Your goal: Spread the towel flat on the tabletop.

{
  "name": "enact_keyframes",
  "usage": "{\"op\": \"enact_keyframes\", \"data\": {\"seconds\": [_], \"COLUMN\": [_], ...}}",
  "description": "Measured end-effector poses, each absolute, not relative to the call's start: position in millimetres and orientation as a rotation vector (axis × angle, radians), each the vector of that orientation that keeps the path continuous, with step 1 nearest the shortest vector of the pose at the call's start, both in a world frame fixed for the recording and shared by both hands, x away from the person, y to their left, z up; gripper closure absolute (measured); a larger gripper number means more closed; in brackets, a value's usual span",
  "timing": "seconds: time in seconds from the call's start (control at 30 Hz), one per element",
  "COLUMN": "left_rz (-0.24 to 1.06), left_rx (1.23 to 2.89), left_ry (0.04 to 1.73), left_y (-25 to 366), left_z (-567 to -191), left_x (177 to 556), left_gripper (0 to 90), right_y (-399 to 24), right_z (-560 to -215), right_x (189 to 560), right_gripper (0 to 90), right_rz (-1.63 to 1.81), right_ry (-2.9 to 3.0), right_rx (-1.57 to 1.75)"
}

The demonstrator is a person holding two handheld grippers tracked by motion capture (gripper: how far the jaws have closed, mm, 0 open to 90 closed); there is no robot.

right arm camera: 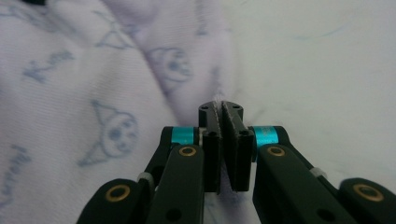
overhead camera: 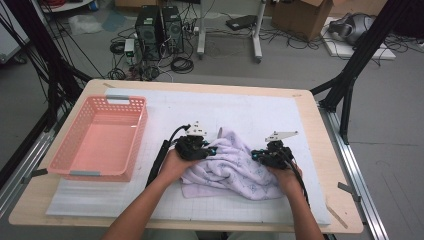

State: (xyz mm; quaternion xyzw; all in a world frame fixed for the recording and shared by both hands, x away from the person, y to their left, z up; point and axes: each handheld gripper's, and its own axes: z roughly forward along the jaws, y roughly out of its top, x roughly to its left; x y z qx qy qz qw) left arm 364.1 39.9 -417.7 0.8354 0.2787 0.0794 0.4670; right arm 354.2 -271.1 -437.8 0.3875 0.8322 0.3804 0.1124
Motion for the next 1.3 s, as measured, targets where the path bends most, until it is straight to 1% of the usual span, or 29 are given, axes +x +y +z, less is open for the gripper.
{"op": "enact_keyframes", "data": {"seconds": [0.17,0.3,0.4,0.53,0.57,0.6,0.67,0.7,0.8,0.83,0.87,0.93,0.97,1.03,1.07,1.1,1.23,1.3], "left_rz": [0.225,0.247,0.237,0.240,0.236,0.242,0.244,0.243,0.204,0.181,0.162,0.161,0.156,0.158,0.156,0.154,0.174,0.179], "left_rx": [2.018,2.007,2.004,2.012,2.017,2.013,2.012,2.011,2.000,1.993,1.980,1.957,1.944,1.923,1.916,1.914,1.888,1.883], "left_ry": [0.667,0.647,0.654,0.666,0.665,0.667,0.664,0.664,0.679,0.694,0.705,0.742,0.759,0.794,0.804,0.811,0.829,0.837], "left_y": [48,52,56,65,69,73,80,83,91,93,94,96,97,99,99,98,95,94], "left_z": [-413,-410,-416,-422,-423,-424,-424,-424,-425,-425,-425,-423,-422,-418,-417,-415,-411,-410], "left_x": [355,344,336,327,325,323,319,317,316,316,318,322,326,333,336,341,352,357], "left_gripper": [78.9,78.9,78.6,79.3,80.0,80.3,80.9,81.0,80.3,78.4,73.6,55.5,49.0,41.7,39.0,38.8,37.3,37.1], "right_y": [-295,-291,-291,-287,-285,-284,-285,-288,-305,-309,-311,-314,-313,-311,-308,-306,-290,-283], "right_z": [-413,-404,-405,-415,-417,-418,-418,-415,-404,-403,-401,-400,-401,-404,-407,-410,-424,-426], "right_x": [342,328,320,311,308,305,300,299,306,309,313,325,331,343,349,353,368,370], "right_gripper": [87.8,87.8,87.8,86.7,85.9,83.3,72.9,70.3,68.9,68.9,69.2,70.1,70.5,70.7,70.3,69.1,58.1,55.4], "right_rz": [1.159,1.076,1.048,1.094,1.109,1.125,1.185,1.187,1.274,1.270,1.263,1.222,1.211,1.179,1.164,1.159,1.176,1.196], "right_ry": [2.182,2.146,2.164,2.314,2.346,2.367,2.383,2.347,2.219,2.195,2.178,2.161,2.162,2.175,2.192,2.207,2.333,2.379], "right_rx": [1.180,1.106,1.100,1.094,1.073,1.047,0.987,0.976,1.052,1.065,1.090,1.115,1.124,1.154,1.172,1.188,1.231,1.226]}}
